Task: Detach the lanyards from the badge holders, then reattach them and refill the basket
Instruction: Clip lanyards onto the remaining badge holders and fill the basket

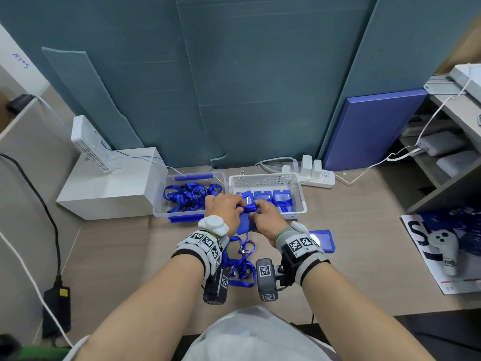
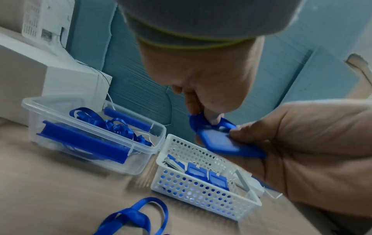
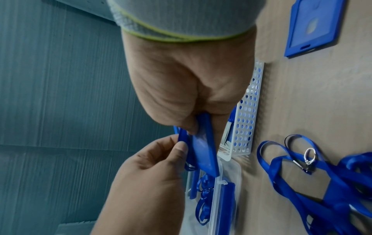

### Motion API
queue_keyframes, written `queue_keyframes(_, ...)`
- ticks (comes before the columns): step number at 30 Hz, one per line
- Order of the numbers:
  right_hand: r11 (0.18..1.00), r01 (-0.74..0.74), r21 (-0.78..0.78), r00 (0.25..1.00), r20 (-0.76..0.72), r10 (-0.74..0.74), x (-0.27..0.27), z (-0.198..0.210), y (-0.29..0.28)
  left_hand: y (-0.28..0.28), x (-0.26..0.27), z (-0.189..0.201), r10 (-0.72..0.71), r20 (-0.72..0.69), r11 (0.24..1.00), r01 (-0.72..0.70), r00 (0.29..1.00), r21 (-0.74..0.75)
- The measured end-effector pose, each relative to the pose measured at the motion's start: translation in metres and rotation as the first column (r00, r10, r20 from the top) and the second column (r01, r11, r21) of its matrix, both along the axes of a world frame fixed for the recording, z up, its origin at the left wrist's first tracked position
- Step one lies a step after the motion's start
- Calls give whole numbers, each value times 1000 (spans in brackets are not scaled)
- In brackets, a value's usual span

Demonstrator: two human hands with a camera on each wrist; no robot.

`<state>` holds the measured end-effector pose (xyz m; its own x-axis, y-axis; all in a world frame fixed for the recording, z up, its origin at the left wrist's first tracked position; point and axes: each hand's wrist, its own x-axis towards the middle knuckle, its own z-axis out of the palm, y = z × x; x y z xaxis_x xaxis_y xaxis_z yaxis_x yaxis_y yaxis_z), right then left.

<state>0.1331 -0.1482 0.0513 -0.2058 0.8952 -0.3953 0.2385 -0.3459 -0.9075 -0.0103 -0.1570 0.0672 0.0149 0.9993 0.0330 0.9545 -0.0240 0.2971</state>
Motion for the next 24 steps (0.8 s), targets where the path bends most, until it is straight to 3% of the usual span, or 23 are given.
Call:
queue_keyframes(6,994,-75,81,993,102,67,7,-13,0,0,13,0,64,-91,978,-81,994,-190)
queue_keyframes(12,987,-35,157,996,84,22,14,-7,2,-9,11,0,116,94,965,-90,989,-244)
queue_keyframes(14,967,-71,246,990,135,39,16,-7,6,-7,7,1,150,276,948,-59,949,-314)
queue_keyframes(16,948,-123,294,978,201,64,17,-7,10,-6,2,-1,160,481,933,26,862,-359)
queue_keyframes(20,938,-196,285,959,256,123,19,-7,13,-6,-4,-6,235,590,947,-46,773,-317)
queue_keyframes(24,918,-253,306,933,328,148,19,-18,17,-5,-6,-15,341,641,921,-107,687,-375)
